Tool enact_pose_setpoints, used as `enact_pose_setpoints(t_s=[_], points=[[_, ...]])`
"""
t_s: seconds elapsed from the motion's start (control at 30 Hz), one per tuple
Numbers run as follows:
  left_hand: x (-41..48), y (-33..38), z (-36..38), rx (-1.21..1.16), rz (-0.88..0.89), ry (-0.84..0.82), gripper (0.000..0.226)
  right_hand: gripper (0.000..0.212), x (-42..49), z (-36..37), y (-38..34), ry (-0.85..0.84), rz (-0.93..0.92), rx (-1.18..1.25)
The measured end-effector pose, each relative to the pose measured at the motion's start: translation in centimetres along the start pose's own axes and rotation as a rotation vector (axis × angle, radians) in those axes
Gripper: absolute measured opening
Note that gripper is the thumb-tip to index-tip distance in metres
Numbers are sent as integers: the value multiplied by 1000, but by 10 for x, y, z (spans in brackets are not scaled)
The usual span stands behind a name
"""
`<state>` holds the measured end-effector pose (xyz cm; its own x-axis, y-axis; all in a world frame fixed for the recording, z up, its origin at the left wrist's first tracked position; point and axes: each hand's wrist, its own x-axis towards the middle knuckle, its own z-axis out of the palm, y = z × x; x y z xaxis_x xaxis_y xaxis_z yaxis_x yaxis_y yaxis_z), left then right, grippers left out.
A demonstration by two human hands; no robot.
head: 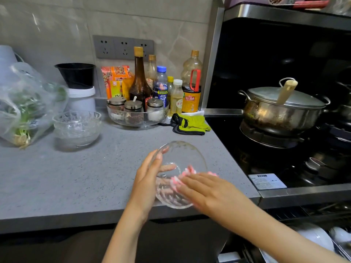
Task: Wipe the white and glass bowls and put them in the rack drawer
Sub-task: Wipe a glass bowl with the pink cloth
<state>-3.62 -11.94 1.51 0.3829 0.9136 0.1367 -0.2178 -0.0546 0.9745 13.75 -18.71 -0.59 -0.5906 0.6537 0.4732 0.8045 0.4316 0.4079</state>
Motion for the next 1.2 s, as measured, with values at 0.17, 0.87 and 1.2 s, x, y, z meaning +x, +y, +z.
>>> enact_pose_setpoints(t_s=[0.17,0.87,1.2], points=[[2,-2,-5,137,-230,-179,30,51,-13,1,16,-161,-41,-274],[-2,-5,23,-106,-4,90,28,82,28,-19,-41,-225,462,-83],[-6,1,26,-132,-43,21,42,98,37,-17,-33,-171,529,-6]])
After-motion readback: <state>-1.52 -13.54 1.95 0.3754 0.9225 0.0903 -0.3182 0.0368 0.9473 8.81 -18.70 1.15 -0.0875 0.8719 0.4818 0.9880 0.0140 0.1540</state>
